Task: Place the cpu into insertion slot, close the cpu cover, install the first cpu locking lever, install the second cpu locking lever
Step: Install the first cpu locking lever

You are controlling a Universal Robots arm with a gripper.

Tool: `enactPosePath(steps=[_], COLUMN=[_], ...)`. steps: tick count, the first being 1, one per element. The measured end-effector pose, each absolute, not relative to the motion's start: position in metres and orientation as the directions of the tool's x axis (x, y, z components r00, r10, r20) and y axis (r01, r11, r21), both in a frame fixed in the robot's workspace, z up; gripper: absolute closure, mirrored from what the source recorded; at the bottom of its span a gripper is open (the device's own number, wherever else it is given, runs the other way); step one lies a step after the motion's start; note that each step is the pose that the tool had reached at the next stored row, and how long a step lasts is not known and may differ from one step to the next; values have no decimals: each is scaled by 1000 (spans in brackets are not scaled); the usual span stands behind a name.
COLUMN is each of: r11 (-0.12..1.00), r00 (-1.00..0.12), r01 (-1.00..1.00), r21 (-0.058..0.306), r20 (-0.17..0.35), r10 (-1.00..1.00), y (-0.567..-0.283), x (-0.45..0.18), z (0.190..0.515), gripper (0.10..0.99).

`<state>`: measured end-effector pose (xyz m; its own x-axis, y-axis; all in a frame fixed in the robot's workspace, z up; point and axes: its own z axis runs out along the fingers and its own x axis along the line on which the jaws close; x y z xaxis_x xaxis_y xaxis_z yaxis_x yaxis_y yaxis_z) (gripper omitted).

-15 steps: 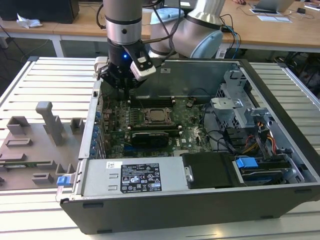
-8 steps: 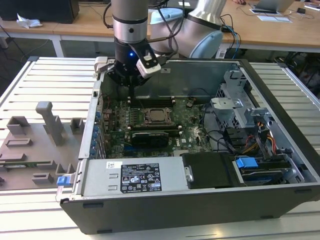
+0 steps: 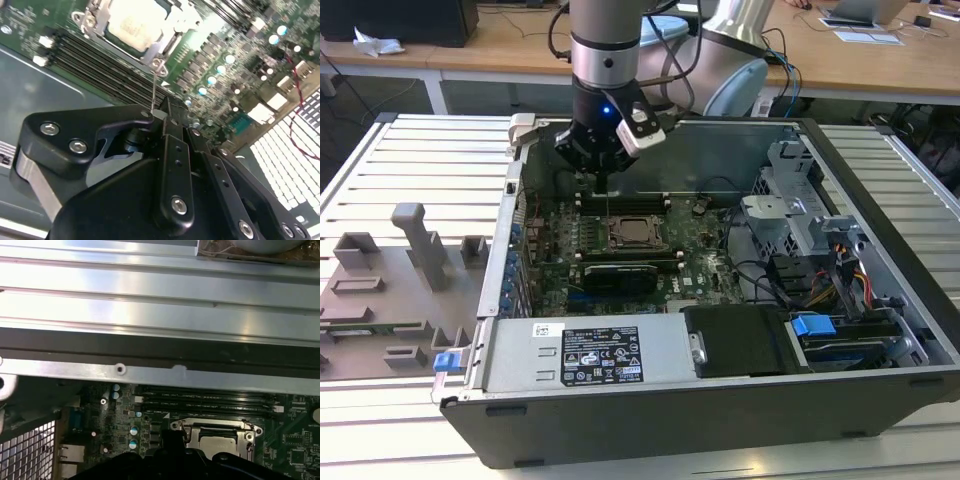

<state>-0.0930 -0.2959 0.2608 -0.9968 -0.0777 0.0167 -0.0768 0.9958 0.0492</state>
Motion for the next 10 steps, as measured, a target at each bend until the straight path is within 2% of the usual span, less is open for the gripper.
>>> enactPosePath(steps=[10], r11=[996], r00=[-997], r01=[-77], r21=[49], r20=[18], r10=[-78], y=[-296], x=[-70], z=[260], gripper=[980])
